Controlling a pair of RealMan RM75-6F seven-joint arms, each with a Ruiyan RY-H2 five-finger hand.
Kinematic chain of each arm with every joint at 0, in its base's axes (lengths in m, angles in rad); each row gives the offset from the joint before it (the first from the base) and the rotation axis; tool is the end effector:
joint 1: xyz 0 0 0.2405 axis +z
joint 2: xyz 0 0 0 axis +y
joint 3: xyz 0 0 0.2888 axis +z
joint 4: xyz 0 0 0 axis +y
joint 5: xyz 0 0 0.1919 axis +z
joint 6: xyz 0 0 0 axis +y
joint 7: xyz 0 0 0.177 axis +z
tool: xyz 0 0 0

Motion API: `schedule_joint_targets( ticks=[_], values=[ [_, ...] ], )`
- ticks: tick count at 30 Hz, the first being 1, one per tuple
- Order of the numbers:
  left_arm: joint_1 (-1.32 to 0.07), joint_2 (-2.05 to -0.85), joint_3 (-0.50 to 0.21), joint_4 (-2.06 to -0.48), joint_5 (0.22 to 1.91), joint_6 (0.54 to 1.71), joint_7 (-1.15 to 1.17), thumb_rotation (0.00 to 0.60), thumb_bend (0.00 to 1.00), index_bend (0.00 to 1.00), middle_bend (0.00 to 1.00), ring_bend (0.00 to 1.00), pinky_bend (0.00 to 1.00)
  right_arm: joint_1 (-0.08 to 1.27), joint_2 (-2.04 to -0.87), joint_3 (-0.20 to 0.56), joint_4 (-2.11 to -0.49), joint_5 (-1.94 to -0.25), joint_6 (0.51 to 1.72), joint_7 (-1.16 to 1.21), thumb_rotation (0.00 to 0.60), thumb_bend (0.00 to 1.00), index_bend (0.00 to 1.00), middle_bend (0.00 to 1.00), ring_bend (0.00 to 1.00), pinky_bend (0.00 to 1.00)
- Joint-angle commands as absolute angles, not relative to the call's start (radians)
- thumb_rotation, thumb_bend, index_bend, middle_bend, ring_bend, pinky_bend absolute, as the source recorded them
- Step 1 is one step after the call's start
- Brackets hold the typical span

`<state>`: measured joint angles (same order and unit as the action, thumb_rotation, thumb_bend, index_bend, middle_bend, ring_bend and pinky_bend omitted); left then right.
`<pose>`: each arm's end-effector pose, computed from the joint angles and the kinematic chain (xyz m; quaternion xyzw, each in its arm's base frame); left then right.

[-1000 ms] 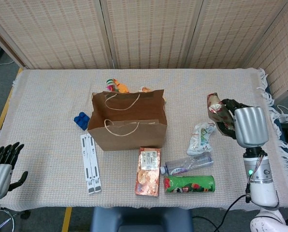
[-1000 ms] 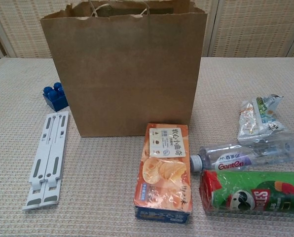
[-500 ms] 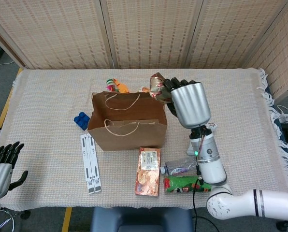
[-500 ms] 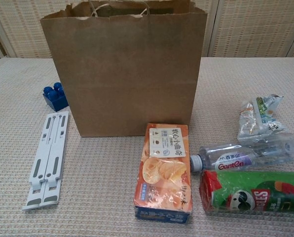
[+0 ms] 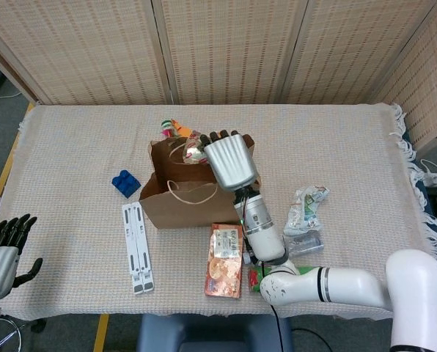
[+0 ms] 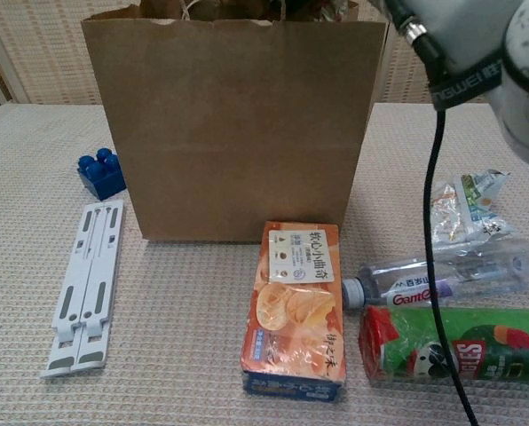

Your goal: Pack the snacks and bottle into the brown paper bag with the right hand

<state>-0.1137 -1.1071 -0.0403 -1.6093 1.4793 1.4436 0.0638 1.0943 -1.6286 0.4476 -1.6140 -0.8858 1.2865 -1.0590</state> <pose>-0.3350 0.2228 0.1875 -0.6173 -0.3745 -0.3567 0.5929 0.0277 -0.4370 0.0537 0.6883 -0.1438 0.4367 0.5611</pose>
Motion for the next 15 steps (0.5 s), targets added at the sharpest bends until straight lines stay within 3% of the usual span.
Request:
schedule_joint_targets(
  ticks=[1, 2, 4, 8, 15],
  values=[
    [-0.114, -1.107, -0.04, -1.608, 1.48, 1.443, 0.063, 0.6, 0.35, 0.0, 0.0, 0.0, 0.0, 1.104, -1.633, 0.436, -1.628, -0.849, 1.278, -1.079, 0.6, 0.25, 0.21, 0.31, 0.21, 0.45],
    [-0.114, -1.107, -0.04, -1.608, 1.481, 1.444, 0.064, 0.6, 0.35, 0.0, 0.0, 0.0, 0.0, 1.105, -1.631, 0.437, -1.639, -0.835, 1.28, -1.088, 0.6, 0.22, 0.12, 0.24, 0.15, 0.38],
    [-0.114, -1.107, -0.039, -1.609, 1.481, 1.444, 0.064, 0.6, 0.35, 0.0, 0.0, 0.0, 0.0, 1.106, -1.629, 0.438, -1.645, -0.828, 1.283, -1.093, 0.6, 0.18, 0.05, 0.18, 0.1, 0.32],
    [-0.113, -1.108, -0.039, -1.609, 1.481, 1.446, 0.068, 0.6, 0.35, 0.0, 0.0, 0.0, 0.0, 1.102, -1.614, 0.452, -1.681, -0.829, 1.319, -1.09, 0.6, 0.07, 0.0, 0.05, 0.01, 0.22],
    [-0.113, -1.111, -0.041, -1.612, 1.475, 1.447, 0.078, 0.6, 0.35, 0.0, 0.0, 0.0, 0.0, 1.031, -1.49, 0.446, -1.821, -0.889, 1.4, -1.06, 0.6, 0.06, 0.0, 0.04, 0.0, 0.21]
  ],
)
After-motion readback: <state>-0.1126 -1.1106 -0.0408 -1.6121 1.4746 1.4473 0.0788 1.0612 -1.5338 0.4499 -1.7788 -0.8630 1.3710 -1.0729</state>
